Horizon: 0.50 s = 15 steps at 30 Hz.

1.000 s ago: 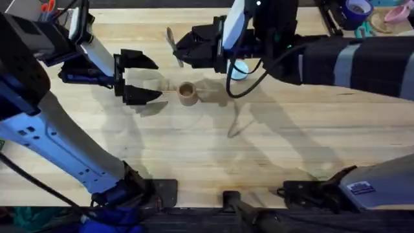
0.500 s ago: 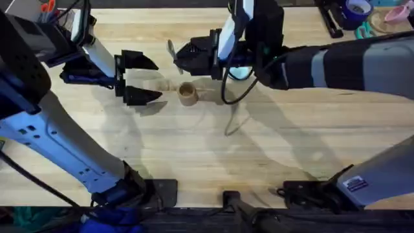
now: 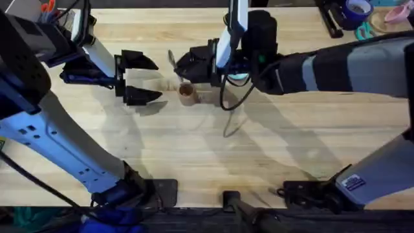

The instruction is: Pick up a utensil and set it on the pink plate, then put the other utensil in the container.

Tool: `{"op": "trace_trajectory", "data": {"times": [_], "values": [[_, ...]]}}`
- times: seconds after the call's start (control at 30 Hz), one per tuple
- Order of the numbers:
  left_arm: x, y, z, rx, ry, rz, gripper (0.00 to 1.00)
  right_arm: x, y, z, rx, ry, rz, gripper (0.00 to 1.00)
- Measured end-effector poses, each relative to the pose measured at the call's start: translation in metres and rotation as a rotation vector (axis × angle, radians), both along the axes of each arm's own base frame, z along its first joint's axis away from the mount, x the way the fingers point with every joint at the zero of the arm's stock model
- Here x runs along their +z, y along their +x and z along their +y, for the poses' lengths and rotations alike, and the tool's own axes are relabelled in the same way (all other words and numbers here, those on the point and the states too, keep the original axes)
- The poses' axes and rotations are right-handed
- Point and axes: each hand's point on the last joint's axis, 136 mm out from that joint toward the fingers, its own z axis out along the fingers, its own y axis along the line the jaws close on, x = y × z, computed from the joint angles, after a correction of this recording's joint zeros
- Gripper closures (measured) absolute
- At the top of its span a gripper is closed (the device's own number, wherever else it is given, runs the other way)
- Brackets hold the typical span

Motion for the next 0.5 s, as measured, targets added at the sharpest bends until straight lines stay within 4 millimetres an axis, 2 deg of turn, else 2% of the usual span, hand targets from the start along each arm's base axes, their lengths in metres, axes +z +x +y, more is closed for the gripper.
{"op": "trace_trajectory", "data": {"times": [0.5], "values": [[0.000,0.000,0.000,0.000,0.000,0.000,0.008,-0.026,-0.016,-0.006,0.017,-0.049,0.077,0.966]]}}
